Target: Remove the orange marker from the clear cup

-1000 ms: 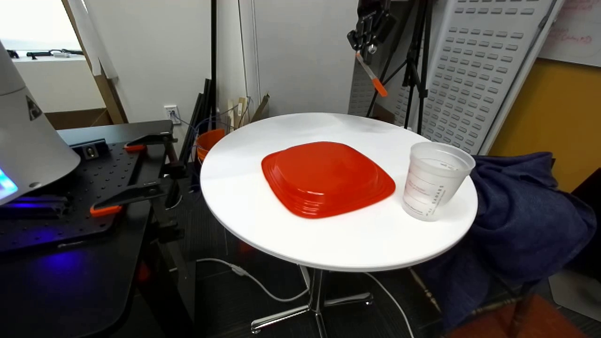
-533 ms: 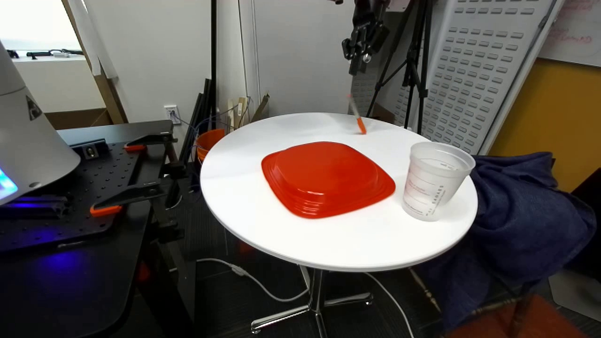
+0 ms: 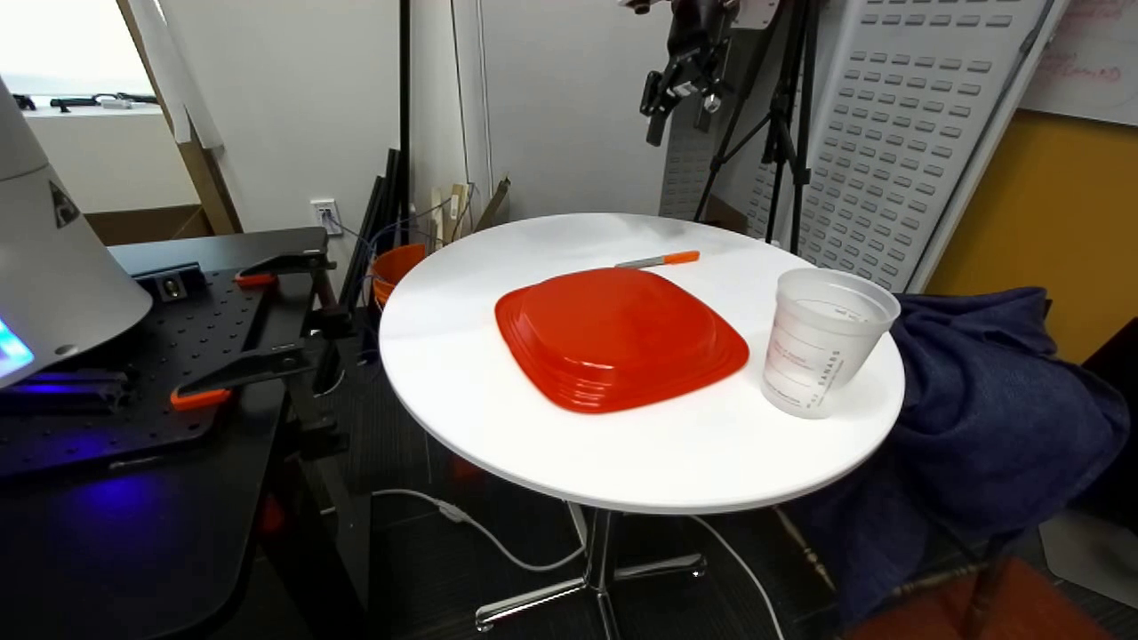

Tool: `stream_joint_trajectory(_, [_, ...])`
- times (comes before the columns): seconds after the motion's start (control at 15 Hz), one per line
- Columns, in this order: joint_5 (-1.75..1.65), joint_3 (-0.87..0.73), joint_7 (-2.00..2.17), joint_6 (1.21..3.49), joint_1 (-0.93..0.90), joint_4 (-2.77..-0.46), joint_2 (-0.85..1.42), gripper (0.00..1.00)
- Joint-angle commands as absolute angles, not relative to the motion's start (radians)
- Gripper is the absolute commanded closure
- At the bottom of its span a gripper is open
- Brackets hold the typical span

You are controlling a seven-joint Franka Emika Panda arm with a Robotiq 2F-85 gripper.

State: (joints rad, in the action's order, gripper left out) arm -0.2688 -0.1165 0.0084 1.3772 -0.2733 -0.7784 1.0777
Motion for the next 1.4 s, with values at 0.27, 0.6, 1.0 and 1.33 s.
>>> stream_joint_trajectory(0.27, [-0.231,-0.107,0.051,1.373,-0.266,-0.840,1.025,0.00])
stream_joint_trajectory(0.6, [-0.199,-0.106,0.183,1.424,-0.281,-0.976,0.924,0.00])
stream_joint_trajectory(1.0, [-0.159,-0.109,0.357,1.590,-0.284,-1.225,0.763,0.00])
stream_joint_trajectory(1.33, [-0.168,-0.088,0.438,1.763,-0.250,-1.436,0.639,0.00])
